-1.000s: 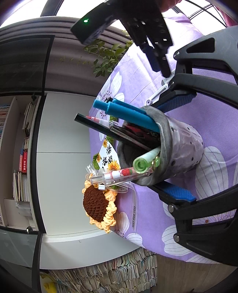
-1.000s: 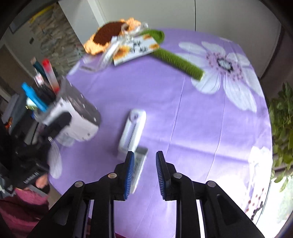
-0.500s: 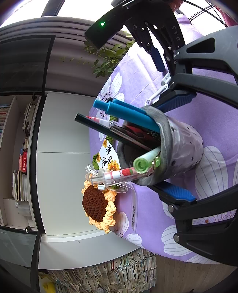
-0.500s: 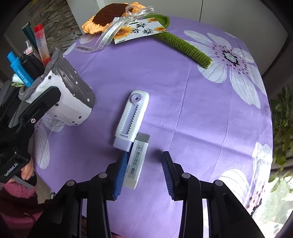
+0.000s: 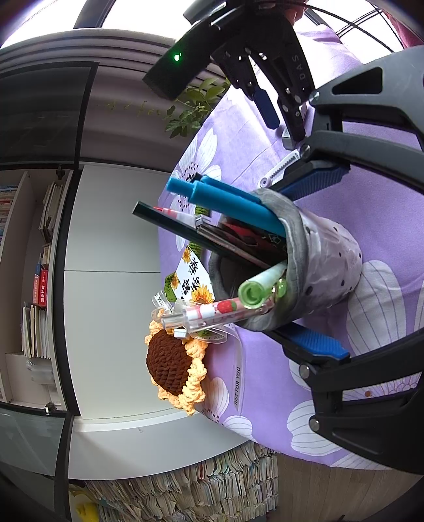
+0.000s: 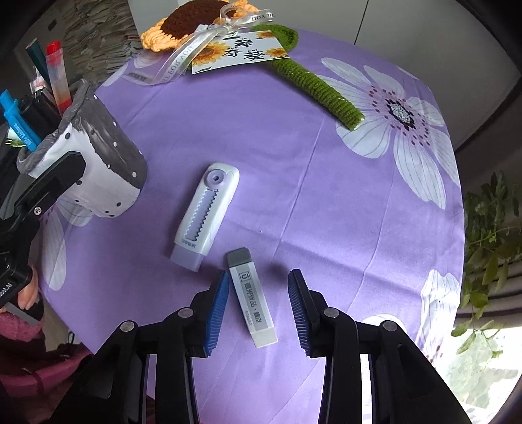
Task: Organize stationery
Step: 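Grasp the small white eraser with the right tool, then insert the white eraser into the white pen cup with the right tool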
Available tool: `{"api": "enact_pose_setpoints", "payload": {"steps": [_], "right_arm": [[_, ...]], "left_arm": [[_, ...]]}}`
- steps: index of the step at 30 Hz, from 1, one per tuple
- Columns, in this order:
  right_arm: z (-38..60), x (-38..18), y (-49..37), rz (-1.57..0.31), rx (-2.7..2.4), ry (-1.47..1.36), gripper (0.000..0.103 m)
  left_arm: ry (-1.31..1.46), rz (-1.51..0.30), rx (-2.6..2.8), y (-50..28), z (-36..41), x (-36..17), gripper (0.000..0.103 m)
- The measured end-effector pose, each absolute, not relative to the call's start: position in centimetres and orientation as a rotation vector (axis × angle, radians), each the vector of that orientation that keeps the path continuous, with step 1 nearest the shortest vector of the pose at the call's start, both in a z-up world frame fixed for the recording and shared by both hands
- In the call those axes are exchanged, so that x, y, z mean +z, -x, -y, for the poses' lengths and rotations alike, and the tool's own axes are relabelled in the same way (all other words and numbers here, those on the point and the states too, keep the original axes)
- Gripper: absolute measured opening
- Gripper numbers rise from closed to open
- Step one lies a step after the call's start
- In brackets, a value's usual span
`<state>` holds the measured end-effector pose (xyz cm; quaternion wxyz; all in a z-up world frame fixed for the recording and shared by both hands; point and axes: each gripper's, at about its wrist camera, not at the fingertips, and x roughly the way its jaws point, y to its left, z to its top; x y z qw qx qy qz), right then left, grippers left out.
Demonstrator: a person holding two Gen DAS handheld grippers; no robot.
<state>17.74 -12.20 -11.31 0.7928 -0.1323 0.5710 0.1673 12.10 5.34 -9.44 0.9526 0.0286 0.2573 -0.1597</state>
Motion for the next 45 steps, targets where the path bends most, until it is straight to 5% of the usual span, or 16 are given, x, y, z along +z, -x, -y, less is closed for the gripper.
{"api": "enact_pose_setpoints", "payload": {"steps": [9,12,18,34,45], "right_arm": [[11.6,-11.6,-18.3,-1.236,0.378,0.302,0.038],[11.3,-11.4,-17.9,-1.241,0.403,0.315,0.018],[11.4,-9.6,-17.1,-1.174,0.413,0.288,0.017],[9.6,4.8,-12.8,-0.638,0.682,0.044,0.017],[4.5,4.1,-15.4,-0.661,0.793,0.093,0.017]], "left_arm": [[-0.058,-0.520,-0.326,-12.1,-5.3,-9.5,0.072],[-0.058,-0.520,-0.325,-12.1,-5.3,-9.5,0.072],[-0.057,-0.520,-0.325,-12.1,-5.3,-9.5,0.072],[-0.059,-0.521,-0.322,-12.1,-5.3,-9.5,0.072],[-0.054,-0.519,-0.331,-12.0,-5.6,-9.5,0.072]]}}
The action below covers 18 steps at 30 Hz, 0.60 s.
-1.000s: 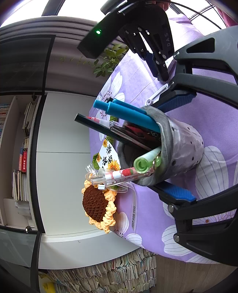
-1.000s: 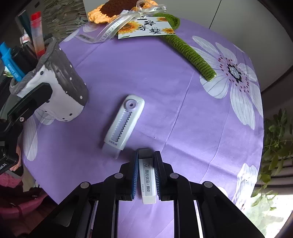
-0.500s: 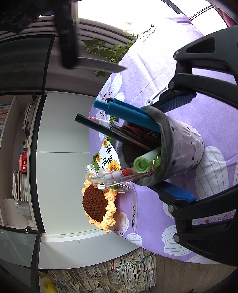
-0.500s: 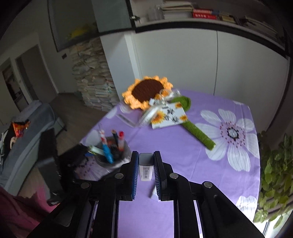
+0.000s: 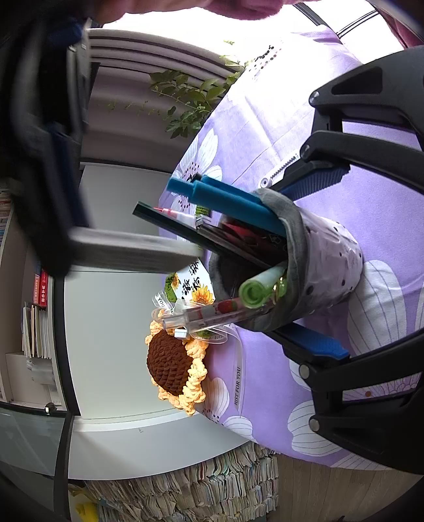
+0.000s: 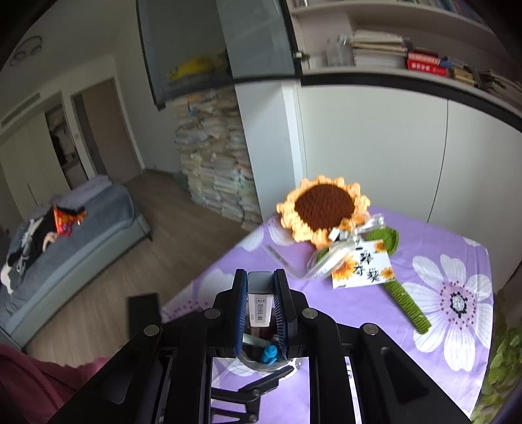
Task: Organize stationery
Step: 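Insert the white eraser into the white pen cup with the right tool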
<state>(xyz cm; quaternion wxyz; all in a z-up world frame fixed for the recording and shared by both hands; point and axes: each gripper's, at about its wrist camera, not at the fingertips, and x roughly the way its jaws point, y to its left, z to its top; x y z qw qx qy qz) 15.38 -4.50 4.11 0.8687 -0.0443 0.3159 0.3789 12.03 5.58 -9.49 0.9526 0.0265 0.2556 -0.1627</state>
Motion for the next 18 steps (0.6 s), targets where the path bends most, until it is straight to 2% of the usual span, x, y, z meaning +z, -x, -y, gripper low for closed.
{"api": "enact_pose_setpoints", "payload": {"steps": [7,12,18], "right_arm": [[3.0,0.8,-16.6,-0.740,0.769,0.147,0.017],[3.3,0.9,-16.1,-0.741,0.763,0.164,0.017],[6.8,2.2,-15.2,-0.712,0.729,0.056,0.019]], "left_arm": [[-0.058,-0.517,-0.335,-12.1,-5.4,-9.6,0.072],[-0.052,-0.519,-0.335,-12.1,-5.5,-9.6,0.072],[-0.051,-0.520,-0.332,-12.1,-5.5,-9.6,0.072]]}}
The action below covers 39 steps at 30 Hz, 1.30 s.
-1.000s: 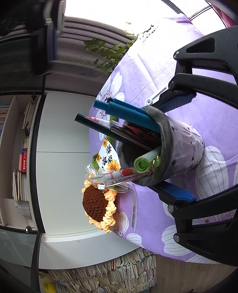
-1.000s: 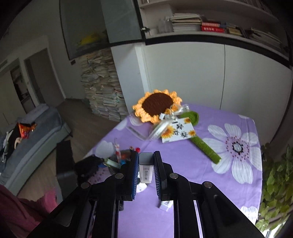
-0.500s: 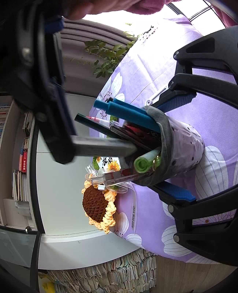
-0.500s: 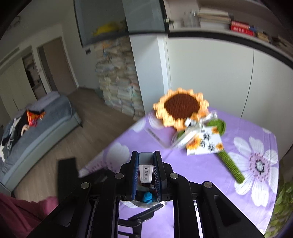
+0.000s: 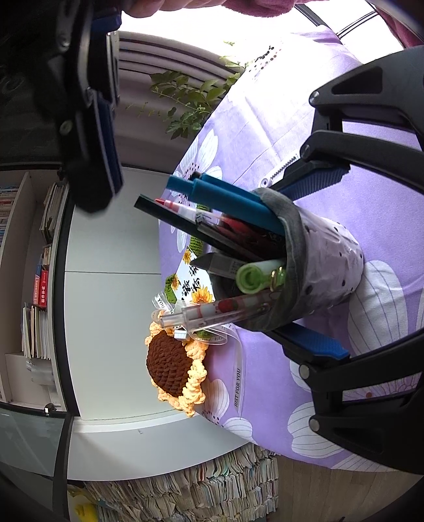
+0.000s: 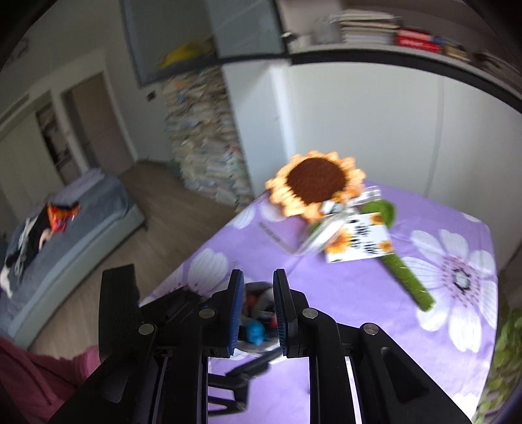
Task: Organize stationery
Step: 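Insert the white eraser into the white pen cup with the right tool, then grasp the white correction tape with the right tool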
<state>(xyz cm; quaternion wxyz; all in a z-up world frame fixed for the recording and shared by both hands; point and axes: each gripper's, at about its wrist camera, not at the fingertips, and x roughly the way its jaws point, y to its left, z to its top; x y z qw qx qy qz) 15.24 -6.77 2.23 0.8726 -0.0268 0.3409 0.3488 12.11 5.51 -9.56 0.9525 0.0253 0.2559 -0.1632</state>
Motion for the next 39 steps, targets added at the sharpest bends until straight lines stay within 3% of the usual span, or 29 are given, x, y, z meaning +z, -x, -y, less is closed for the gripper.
{"api": "enact_pose_setpoints", "payload": {"steps": [4,13,18,31,32,33,39], "right_arm": [[11.2,1.1,-16.9,-0.768,0.561,-0.077,0.045],[14.3,-7.2,-21.4,-1.108,0.380,-0.153,0.045],[12.6,-9.9,-22.3,-1.195,0.395,-0.117,0.045],[9.3,-11.6,-22.8,-1.254,0.415,0.023,0.045],[9.1,-11.6,-22.8,-1.249,0.431,0.030,0.032],[8.9,-11.5,-22.8,-1.236,0.441,0.041,0.027],[9.7,-8.9,-21.4,-1.137,0.490,0.011,0.027]], "left_arm": [[-0.053,-0.520,-0.328,-12.1,-5.4,-9.6,0.072],[-0.053,-0.526,-0.324,-12.2,-5.3,-9.5,0.072],[-0.054,-0.528,-0.326,-12.2,-5.3,-9.5,0.072],[-0.054,-0.526,-0.330,-12.2,-5.4,-9.5,0.072],[-0.053,-0.527,-0.331,-12.2,-5.4,-9.5,0.072],[-0.053,-0.527,-0.331,-12.2,-5.4,-9.5,0.072],[-0.054,-0.526,-0.332,-12.3,-5.4,-9.5,0.072]]}}
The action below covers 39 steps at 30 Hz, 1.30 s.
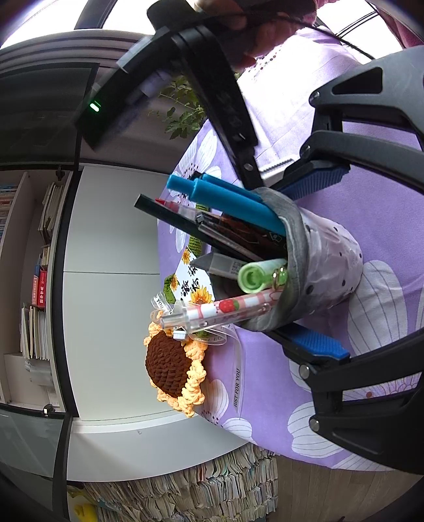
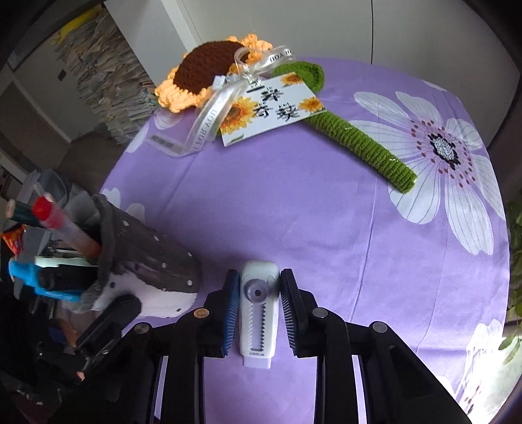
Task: Organize stationery
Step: 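Grasp the white correction tape with the right tool, then insert the white correction tape into the white pen cup with the right tool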
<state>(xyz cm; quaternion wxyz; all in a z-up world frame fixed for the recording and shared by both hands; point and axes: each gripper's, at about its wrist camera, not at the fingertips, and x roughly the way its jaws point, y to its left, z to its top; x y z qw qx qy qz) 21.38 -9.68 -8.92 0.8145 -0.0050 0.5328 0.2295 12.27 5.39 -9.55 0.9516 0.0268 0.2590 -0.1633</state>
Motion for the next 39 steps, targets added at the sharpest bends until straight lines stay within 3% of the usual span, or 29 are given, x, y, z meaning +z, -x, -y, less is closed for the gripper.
{"api": "enact_pose_setpoints", "payload": {"steps": [20,39], "right_arm": [[9.6,7.1,-13.6,-0.649,0.705,-0.012,0.027],[3.4,1.9,-15.4,-0.826,0.746,0.212,0.026]], "left_arm": [[-0.057,-0.534,-0.331,-12.4,-5.1,-9.6,0.072],[-0.059,-0.530,-0.340,-12.2,-5.2,-9.7,0.073]]}}
